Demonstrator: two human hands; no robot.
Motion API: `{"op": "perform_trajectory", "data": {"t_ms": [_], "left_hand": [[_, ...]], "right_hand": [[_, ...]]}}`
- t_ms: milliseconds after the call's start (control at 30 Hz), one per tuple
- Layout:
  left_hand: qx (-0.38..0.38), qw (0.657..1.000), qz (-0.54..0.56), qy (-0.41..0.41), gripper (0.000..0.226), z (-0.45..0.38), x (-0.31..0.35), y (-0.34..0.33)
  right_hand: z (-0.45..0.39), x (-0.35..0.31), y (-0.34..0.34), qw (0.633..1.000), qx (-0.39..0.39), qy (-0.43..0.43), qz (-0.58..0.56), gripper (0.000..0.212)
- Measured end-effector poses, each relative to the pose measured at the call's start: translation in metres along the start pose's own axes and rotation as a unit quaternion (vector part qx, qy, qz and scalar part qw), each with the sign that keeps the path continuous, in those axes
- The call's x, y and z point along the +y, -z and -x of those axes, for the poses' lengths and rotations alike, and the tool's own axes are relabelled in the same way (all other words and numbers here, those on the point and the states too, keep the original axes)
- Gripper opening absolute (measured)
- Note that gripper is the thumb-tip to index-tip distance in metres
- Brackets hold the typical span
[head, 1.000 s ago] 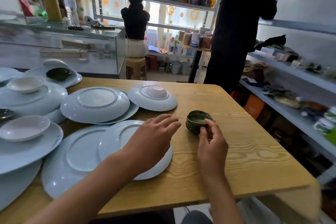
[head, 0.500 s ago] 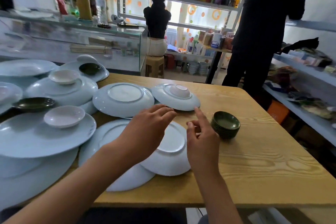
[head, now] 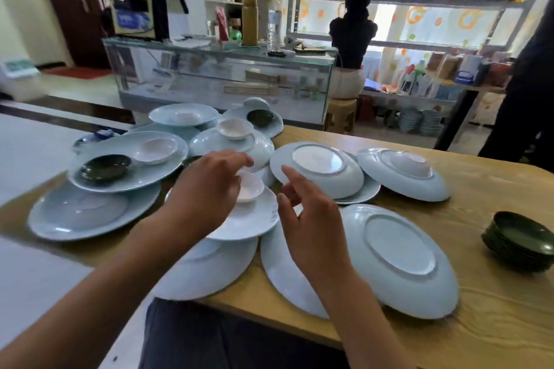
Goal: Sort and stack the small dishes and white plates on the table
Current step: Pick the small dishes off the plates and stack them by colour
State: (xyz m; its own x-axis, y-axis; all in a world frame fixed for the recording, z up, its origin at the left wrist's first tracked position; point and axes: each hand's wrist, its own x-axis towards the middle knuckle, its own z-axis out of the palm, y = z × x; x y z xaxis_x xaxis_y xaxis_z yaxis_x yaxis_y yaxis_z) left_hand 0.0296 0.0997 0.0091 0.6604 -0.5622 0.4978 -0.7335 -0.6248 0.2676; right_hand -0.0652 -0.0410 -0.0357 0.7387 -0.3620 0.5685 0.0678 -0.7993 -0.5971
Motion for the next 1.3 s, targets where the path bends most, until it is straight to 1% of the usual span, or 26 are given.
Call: {"op": "perform_trajectory", "data": {"t_ms": [167, 233, 333, 500, 600, 700, 767, 900, 1033, 1167, 1300], "left_hand": [[-0.008, 0.997, -0.046, 0.056, 0.024, -0.01, -0.057, 0.008], [-0.026, 0.995, -0.075, 0.067, 0.026, -0.013, -0.072, 0.006], [-0.058, 0.989, -0.114, 0.079, 0.037, -0.017, -0.091, 0.001], [-0.1, 0.98, -0.135, 0.103, 0.046, -0.025, -0.113, -0.004], [-0.112, 0.979, -0.13, 0.11, 0.046, -0.026, -0.121, -0.009], [-0.108, 0.981, -0.122, 0.101, 0.035, -0.027, -0.125, -0.013], [-0.101, 0.983, -0.124, 0.094, 0.028, -0.028, -0.125, -0.016], [-0.074, 0.986, -0.126, 0.085, 0.023, -0.027, -0.123, -0.021], [0.005, 0.993, -0.102, 0.051, 0.017, -0.027, -0.117, -0.015], [0.081, 0.994, -0.071, -0.005, 0.014, -0.025, -0.095, -0.001], [0.106, 0.992, -0.043, -0.051, 0.02, -0.021, -0.061, 0.01]], "right_hand": [[-0.006, -0.022, -0.032, 0.999, -0.037, 0.014, -0.011, 0.04], [-0.007, -0.028, -0.041, 0.999, -0.046, 0.024, -0.01, 0.037], [-0.007, -0.033, -0.049, 0.998, -0.052, 0.029, -0.01, 0.036], [-0.007, -0.032, -0.056, 0.998, -0.06, 0.015, -0.018, 0.035], [-0.008, -0.032, -0.056, 0.998, -0.063, 0.002, -0.027, 0.035], [-0.01, -0.032, -0.056, 0.997, -0.059, -0.007, -0.038, 0.032], [-0.012, -0.032, -0.056, 0.997, -0.059, -0.013, -0.045, 0.031], [-0.014, -0.034, -0.056, 0.997, -0.057, -0.019, -0.056, 0.029], [-0.016, -0.034, -0.057, 0.997, -0.053, -0.025, -0.057, 0.029], [-0.017, -0.034, -0.057, 0.997, -0.049, -0.033, -0.054, 0.034], [-0.019, -0.036, -0.05, 0.996, -0.032, -0.048, -0.066, 0.043]]}}
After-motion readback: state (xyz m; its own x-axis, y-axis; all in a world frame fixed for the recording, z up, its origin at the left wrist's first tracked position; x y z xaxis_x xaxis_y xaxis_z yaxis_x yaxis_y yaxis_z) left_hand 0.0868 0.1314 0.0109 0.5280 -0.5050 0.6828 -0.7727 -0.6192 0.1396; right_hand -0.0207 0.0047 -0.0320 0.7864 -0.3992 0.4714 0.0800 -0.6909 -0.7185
